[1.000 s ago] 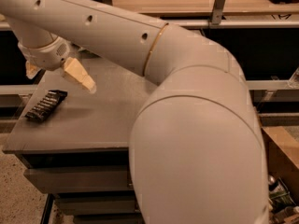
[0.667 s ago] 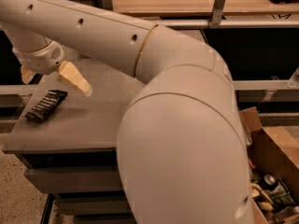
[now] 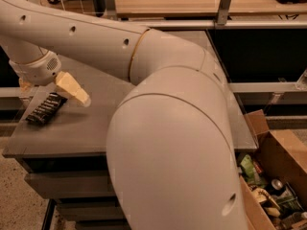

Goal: Pick rxbar chocolate

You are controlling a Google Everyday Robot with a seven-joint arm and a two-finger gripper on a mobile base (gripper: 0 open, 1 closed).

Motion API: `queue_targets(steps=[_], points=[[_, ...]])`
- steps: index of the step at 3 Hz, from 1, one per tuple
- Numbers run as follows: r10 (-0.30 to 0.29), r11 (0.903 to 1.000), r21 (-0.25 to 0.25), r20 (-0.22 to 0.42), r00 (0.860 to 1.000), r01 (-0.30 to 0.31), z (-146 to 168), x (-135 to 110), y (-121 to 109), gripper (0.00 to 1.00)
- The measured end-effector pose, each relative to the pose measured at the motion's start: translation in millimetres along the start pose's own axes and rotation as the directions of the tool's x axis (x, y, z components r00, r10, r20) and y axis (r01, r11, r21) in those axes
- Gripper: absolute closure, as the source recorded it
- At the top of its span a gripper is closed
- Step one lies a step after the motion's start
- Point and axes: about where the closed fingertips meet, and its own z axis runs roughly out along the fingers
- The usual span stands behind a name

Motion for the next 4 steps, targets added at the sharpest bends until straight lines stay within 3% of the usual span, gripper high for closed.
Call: queue_targets(steps=[1,2,4], points=[[0.003,0.9997,-0.026,0.012,1.0,-0.003,10.4,-7.5,4.2,0.0],[0.011,0.9989,-0.046,0.019,1.0,-0.01,17.6,-9.9,8.0,0.17],[0.019,0.9974,-0.07,0.014,1.0,-0.018,22.0,-10.7,13.8,0.4]])
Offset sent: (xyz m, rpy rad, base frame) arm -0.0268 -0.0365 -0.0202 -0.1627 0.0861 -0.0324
